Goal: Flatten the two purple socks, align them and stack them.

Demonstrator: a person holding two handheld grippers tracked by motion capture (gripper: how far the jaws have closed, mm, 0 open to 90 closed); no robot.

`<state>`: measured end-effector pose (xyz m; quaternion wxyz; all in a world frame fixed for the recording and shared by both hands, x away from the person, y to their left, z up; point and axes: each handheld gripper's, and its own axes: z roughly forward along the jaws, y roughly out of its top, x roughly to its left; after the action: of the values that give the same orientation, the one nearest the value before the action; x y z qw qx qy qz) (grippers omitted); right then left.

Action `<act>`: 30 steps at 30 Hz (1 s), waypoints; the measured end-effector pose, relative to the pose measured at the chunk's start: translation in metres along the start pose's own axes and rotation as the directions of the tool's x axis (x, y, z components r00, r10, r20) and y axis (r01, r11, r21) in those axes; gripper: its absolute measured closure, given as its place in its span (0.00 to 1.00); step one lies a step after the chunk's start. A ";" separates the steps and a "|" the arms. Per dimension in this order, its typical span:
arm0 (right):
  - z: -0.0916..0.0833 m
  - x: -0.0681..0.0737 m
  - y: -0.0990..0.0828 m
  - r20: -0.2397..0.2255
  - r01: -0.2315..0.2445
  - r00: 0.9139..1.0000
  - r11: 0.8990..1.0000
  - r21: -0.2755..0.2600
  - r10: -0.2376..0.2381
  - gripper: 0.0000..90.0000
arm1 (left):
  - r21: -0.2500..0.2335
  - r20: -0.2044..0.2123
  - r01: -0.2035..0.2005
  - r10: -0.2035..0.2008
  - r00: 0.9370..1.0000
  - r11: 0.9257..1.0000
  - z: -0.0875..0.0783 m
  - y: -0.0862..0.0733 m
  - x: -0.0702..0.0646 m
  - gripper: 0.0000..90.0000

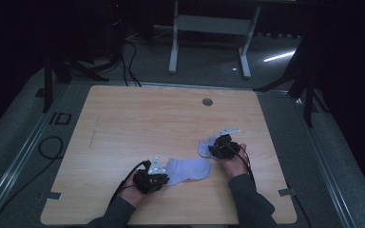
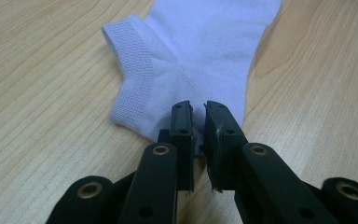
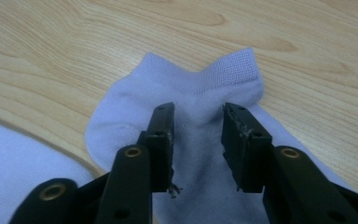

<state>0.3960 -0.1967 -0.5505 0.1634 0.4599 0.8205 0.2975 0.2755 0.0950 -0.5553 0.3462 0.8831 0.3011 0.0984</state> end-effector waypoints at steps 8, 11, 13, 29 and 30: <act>0.000 -0.003 0.001 -0.001 0.002 1.000 1.000 0.002 -0.002 0.78 | 0.011 0.011 -0.002 0.001 1.000 1.000 -0.002 -0.001 0.006 0.91; 0.000 -0.003 0.001 -0.001 0.004 1.000 1.000 0.000 -0.004 0.80 | 0.018 0.004 0.000 0.000 1.000 1.000 -0.003 -0.001 0.009 0.90; 0.000 -0.004 0.001 -0.004 0.005 1.000 1.000 -0.001 -0.005 0.82 | 0.018 -0.001 0.005 -0.005 1.000 1.000 -0.004 -0.001 0.011 0.89; 0.000 -0.007 -0.001 -0.045 -0.034 0.998 0.999 -0.009 0.034 0.97 | -0.028 -0.033 0.035 -0.036 0.999 0.999 -0.015 -0.001 0.021 0.86; -0.001 -0.007 -0.001 -0.045 -0.031 0.999 0.999 -0.010 0.031 0.97 | -0.029 -0.035 0.037 -0.038 0.999 0.999 -0.016 -0.001 0.021 0.86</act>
<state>0.3990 -0.2031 -0.5504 0.1427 0.4650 0.8151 0.3147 0.2857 0.1173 -0.5454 0.3551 0.8703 0.3225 0.1121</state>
